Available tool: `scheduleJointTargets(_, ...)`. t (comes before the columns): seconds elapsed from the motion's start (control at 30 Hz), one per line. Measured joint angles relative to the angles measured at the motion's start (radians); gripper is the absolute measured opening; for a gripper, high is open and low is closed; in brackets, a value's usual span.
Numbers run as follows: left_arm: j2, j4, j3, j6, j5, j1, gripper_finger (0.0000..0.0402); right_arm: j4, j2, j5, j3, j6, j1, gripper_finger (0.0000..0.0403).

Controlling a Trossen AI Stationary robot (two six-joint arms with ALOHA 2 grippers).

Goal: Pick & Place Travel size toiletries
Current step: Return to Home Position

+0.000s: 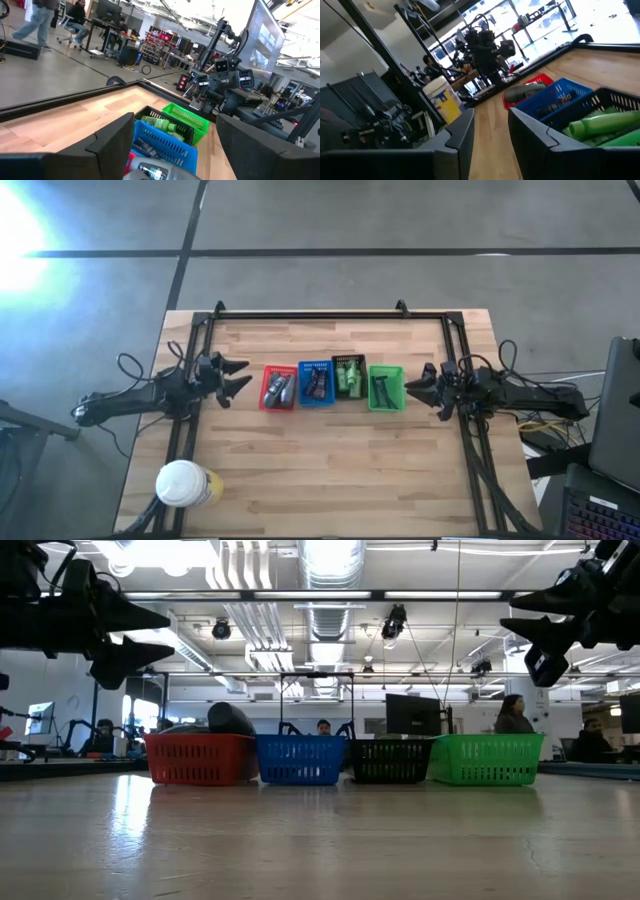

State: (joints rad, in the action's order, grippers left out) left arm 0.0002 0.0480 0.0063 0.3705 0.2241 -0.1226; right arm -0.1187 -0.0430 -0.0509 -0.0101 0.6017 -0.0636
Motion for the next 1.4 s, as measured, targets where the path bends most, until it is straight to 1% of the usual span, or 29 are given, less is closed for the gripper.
scheduleJointTargets(0.13, 0.000, 0.000, 0.000, 0.000, 0.000, 0.000, 0.0287, 0.043, 0.043, 0.000, 0.000, 0.000, 0.000, 0.0126)
scheduleJointTargets(0.47, 0.005, 0.000, 0.000, 0.000, 0.000, 0.000, 0.0287, 0.036, 0.014, 0.000, 0.000, 0.000, 0.000, 0.0151)
scheduleJointTargets(1.0, 0.006, 0.000, 0.000, 0.000, 0.000, 0.001, 0.0287, 0.036, 0.008, 0.000, 0.000, 0.000, 0.000, 0.0183)
scheduleJointTargets(1.4, 0.006, 0.001, 0.002, 0.000, 0.000, 0.001, 0.0287, 0.036, 0.008, 0.000, 0.000, 0.000, 0.000, 0.0199)
